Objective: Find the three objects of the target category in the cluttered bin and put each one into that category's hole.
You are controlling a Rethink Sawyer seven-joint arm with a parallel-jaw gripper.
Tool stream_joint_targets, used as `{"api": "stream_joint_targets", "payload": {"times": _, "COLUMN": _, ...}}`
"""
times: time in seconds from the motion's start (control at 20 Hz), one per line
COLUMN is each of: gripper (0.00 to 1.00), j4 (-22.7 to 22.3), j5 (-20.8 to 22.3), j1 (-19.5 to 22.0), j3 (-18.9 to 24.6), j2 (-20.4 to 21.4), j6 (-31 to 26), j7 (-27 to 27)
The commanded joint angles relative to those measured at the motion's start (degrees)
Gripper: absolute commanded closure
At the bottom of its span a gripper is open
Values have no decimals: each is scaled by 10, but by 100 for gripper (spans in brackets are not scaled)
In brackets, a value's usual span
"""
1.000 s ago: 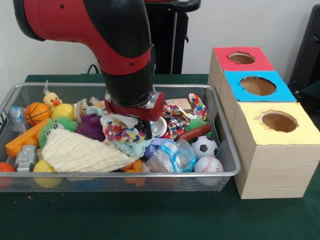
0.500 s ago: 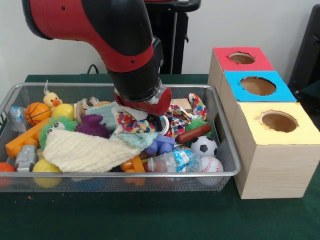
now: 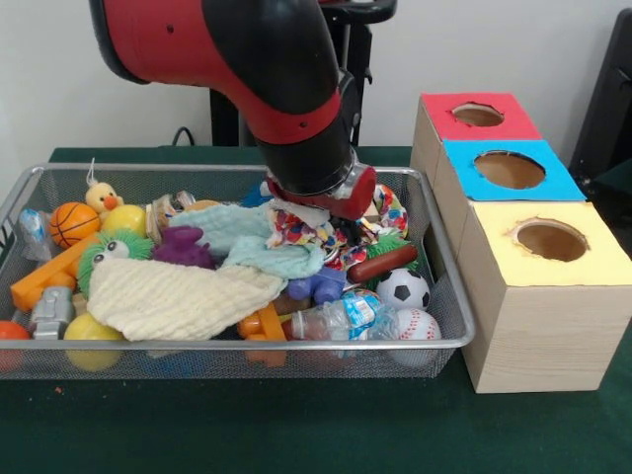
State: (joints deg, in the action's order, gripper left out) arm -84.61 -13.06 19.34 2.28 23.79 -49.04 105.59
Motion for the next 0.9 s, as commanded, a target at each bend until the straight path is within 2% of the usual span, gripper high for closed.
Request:
{"api": "stream_joint_targets", "payload": {"times": 0.05, "gripper": 0, "j4": -53, "j5": -32, "j1": -21, "j3": 17, "j2": -13, "j6": 4, "j7": 133}}
{"api": "stream_joint_targets", "payload": {"times": 0.2, "gripper": 0, "j4": -47, "j5": -19, "j1": -27, "j3": 7, "j2": -13, "j6": 7, "j7": 125}}
{"api": "stream_joint_targets", "payload": {"times": 0.45, "gripper": 0, "j4": 0, "j5": 103, "j1": -53, "j3": -69, "j2": -19, "j6": 26, "j7": 44}}
{"api": "stream_joint_targets", "payload": {"times": 0.65, "gripper": 0, "j4": -4, "j5": 173, "j1": -18, "j3": -76, "j2": -4, "j6": 47, "j7": -46}}
{"api": "stream_joint_targets", "payload": {"times": 0.9, "gripper": 0, "j4": -10, "j5": 230, "j1": 36, "j3": -44, "j2": 15, "j6": 45, "j7": -106}}
